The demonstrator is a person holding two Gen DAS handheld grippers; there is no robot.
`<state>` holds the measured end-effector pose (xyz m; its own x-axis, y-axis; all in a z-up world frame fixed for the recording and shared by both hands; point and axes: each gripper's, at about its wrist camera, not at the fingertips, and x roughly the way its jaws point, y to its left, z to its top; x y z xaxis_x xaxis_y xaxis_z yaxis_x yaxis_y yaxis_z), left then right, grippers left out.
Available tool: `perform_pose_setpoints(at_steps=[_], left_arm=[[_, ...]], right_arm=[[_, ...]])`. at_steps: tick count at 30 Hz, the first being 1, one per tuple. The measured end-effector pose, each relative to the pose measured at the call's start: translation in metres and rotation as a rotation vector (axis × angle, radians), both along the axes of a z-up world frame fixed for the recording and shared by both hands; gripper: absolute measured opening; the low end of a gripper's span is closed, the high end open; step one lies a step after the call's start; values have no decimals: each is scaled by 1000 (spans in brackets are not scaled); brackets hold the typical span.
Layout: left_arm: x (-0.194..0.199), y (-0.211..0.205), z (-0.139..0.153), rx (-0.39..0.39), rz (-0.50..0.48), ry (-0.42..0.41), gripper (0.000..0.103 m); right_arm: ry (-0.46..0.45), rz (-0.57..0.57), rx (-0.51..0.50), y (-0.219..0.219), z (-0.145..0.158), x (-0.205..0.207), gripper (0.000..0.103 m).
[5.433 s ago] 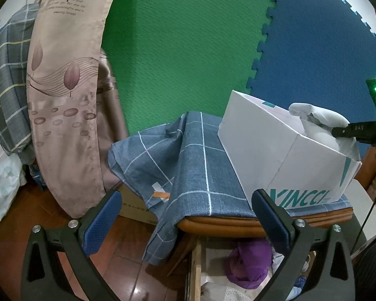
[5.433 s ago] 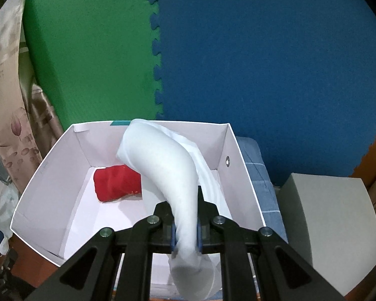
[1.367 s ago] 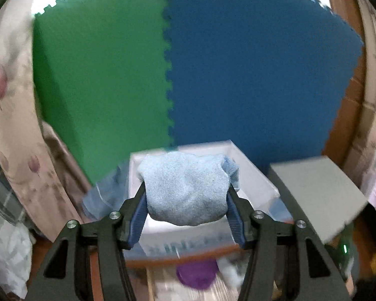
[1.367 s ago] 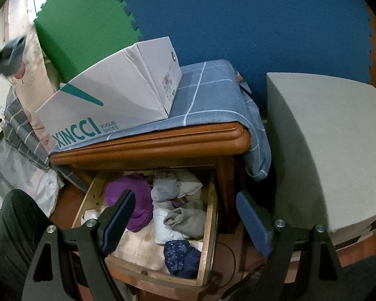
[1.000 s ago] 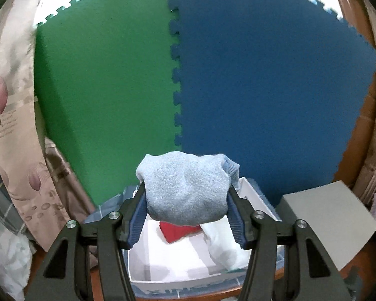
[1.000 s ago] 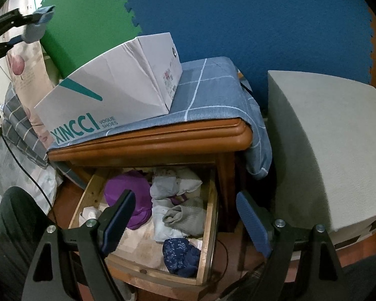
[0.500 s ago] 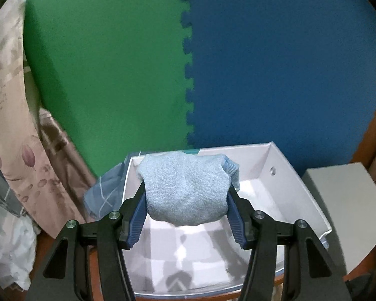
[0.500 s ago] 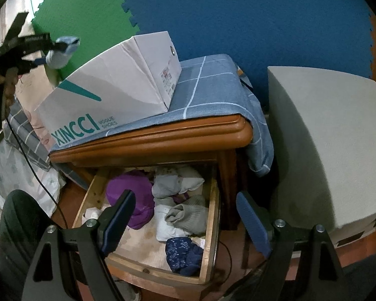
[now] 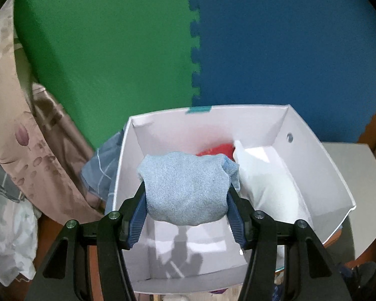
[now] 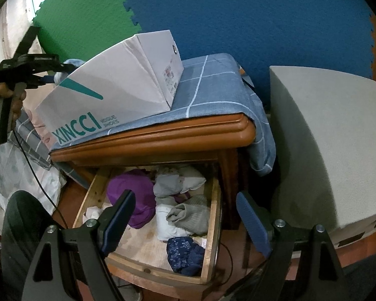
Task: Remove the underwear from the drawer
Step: 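Carry the light blue sock with the left gripper over the white box, then lower the light blue sock into the box and open the left gripper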
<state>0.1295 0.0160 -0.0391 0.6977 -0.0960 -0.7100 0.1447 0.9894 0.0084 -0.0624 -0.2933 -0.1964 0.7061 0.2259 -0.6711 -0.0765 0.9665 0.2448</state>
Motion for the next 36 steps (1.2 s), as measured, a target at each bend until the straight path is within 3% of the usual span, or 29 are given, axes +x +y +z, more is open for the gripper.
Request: perform_pose_setpoints(at_steps=[17, 36], left_arm=[[22, -24, -40, 77, -27, 147, 54], [29, -26, -60, 111, -4, 178, 54]], right_arm=[[9, 3, 10, 0, -2, 0, 85], [15, 1, 15, 0, -4, 0, 85]])
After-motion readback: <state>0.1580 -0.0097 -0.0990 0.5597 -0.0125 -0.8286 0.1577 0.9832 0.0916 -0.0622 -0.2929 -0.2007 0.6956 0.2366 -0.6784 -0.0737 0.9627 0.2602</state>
